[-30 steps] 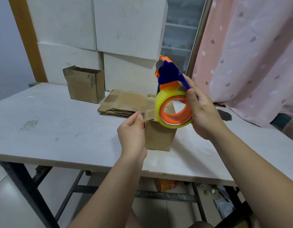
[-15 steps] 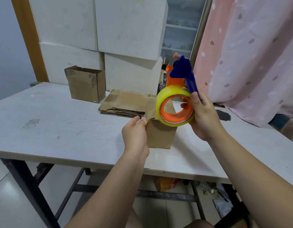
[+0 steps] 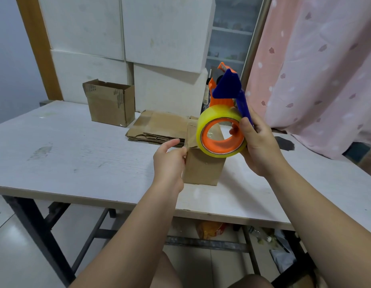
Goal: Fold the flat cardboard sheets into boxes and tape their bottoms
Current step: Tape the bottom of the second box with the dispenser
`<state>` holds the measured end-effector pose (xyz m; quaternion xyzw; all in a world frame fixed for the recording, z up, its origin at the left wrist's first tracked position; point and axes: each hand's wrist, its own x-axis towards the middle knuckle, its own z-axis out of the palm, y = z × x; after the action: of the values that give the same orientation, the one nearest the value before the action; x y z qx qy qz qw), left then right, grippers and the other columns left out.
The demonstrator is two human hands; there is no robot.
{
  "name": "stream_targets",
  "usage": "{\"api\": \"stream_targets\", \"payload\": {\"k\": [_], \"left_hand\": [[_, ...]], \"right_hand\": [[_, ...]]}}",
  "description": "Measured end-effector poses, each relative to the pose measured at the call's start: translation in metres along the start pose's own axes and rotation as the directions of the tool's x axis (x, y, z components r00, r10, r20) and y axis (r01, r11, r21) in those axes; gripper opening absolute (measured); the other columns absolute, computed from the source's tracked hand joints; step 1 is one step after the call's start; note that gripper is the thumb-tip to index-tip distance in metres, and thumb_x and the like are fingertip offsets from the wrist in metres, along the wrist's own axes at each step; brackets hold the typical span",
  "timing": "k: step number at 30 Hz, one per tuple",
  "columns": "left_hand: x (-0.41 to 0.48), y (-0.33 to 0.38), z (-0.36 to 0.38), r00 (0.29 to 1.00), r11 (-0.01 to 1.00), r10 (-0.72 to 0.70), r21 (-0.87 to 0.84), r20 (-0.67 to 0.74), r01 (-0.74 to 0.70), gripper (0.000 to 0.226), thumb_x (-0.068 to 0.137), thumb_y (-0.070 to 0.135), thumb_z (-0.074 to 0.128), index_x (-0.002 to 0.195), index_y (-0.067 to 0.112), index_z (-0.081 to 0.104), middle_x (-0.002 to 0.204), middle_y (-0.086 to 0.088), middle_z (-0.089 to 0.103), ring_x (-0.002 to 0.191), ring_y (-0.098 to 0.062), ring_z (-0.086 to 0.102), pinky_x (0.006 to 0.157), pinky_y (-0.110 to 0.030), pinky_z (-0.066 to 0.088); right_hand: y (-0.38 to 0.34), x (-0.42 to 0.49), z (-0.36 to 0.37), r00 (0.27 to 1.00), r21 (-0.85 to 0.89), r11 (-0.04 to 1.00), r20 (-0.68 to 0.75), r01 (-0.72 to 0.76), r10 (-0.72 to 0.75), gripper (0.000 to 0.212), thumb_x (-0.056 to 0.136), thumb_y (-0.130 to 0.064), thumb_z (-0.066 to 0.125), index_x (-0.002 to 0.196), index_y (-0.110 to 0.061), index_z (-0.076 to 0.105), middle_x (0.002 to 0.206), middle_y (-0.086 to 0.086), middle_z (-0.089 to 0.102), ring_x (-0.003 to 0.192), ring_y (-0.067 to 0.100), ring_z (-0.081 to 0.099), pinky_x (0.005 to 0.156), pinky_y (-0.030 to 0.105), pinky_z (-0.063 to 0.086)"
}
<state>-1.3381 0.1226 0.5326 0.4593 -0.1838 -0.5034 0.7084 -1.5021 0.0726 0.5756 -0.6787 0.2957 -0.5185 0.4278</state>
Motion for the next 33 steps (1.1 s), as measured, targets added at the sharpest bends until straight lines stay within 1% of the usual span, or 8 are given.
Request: {"api": "stream_targets", "payload": {"k": [6,11,15,18,22,26,29,33], "left_hand": [[0.0,-0.002,0.002,0.999,0.98,0.042,0.196,-0.01,-0.039,0.017,0.09,0.008,0.054,0.085,0.024,0.059,0.078,0.001,0.062,0.068,-0.01,0.055,0.042,-0.015,0.044],[0.004,-0.014,0.007,0.994,0.956,-0.075,0.276,-0.082,0.095,0.018,0.095,0.013,0.044,0.079,0.017,0.05,0.073,0.004,0.045,0.065,-0.01,0.042,0.06,-0.023,0.036],[-0.002,-0.023,-0.003,0.904,0.799,0.426,0.481,-0.03,-0.361,0.041,0.094,0.001,0.04,0.118,0.033,0.049,0.101,0.011,0.053,0.085,-0.001,0.053,0.06,-0.011,0.042],[-0.012,-0.033,-0.006,0.844,0.712,0.515,0.474,0.151,-0.519,0.048,0.097,0.004,0.038,0.137,0.03,0.045,0.12,0.024,0.053,0.106,0.013,0.048,0.079,0.003,0.038],[-0.015,-0.044,-0.011,0.823,0.629,0.504,0.542,0.261,-0.557,0.053,0.096,0.016,0.05,0.144,0.031,0.035,0.13,0.026,0.043,0.125,0.0,0.041,0.099,-0.018,0.037],[-0.006,-0.034,-0.012,0.753,0.399,0.559,0.683,0.346,-0.611,0.062,0.091,0.034,0.059,0.146,0.029,0.03,0.143,0.007,0.044,0.135,-0.014,0.035,0.104,-0.03,0.034],[0.002,-0.028,-0.01,0.735,0.339,0.574,0.713,0.36,-0.614,0.045,0.094,0.03,0.053,0.138,0.023,0.047,0.132,-0.002,0.057,0.136,-0.026,0.033,0.107,-0.047,0.032],[0.006,-0.029,-0.013,0.531,0.101,0.716,0.684,0.454,-0.722,0.027,0.094,0.013,0.051,0.117,0.007,0.065,0.103,-0.009,0.071,0.106,-0.025,0.054,0.102,-0.05,0.032]], "right_hand": [[-0.001,-0.001,0.002,1.0,-0.006,1.0,0.013,0.01,-0.01,0.08,0.06,-0.074,0.068,0.131,-0.046,0.045,0.116,-0.014,0.055,0.093,0.008,0.057,0.076,0.023,0.05],[-0.003,-0.002,0.004,1.0,-0.024,1.0,0.021,0.019,-0.019,0.064,0.063,-0.073,0.067,0.122,-0.057,0.047,0.114,-0.02,0.057,0.094,0.005,0.058,0.077,0.023,0.049],[-0.005,-0.002,0.006,0.999,-0.012,1.0,0.03,0.025,-0.024,0.082,0.057,-0.076,0.069,0.131,-0.049,0.043,0.123,-0.017,0.055,0.094,0.002,0.057,0.074,0.019,0.049],[-0.005,-0.001,0.005,0.999,-0.011,0.999,0.025,0.03,-0.03,0.081,0.06,-0.074,0.069,0.132,-0.048,0.042,0.121,-0.019,0.057,0.092,-0.001,0.058,0.075,0.019,0.048],[-0.002,-0.002,0.006,1.0,-0.005,1.0,0.02,0.02,-0.02,0.076,0.059,-0.074,0.069,0.128,-0.05,0.044,0.12,-0.017,0.057,0.095,0.0,0.059,0.076,0.019,0.049],[-0.004,-0.002,0.006,1.0,-0.009,1.0,0.026,0.016,-0.016,0.08,0.056,-0.078,0.068,0.128,-0.052,0.044,0.12,-0.018,0.056,0.094,0.003,0.056,0.075,0.02,0.049],[-0.005,-0.001,0.004,0.999,-0.027,1.0,0.043,0.015,-0.014,0.083,0.06,-0.076,0.067,0.134,-0.048,0.042,0.113,-0.02,0.057,0.088,0.004,0.055,0.074,0.021,0.048],[-0.012,0.006,-0.002,0.994,-0.117,0.993,0.113,0.004,0.01,0.069,0.074,-0.063,0.06,0.138,-0.046,0.04,0.113,-0.017,0.057,0.088,0.01,0.054,0.077,0.026,0.048]]}}
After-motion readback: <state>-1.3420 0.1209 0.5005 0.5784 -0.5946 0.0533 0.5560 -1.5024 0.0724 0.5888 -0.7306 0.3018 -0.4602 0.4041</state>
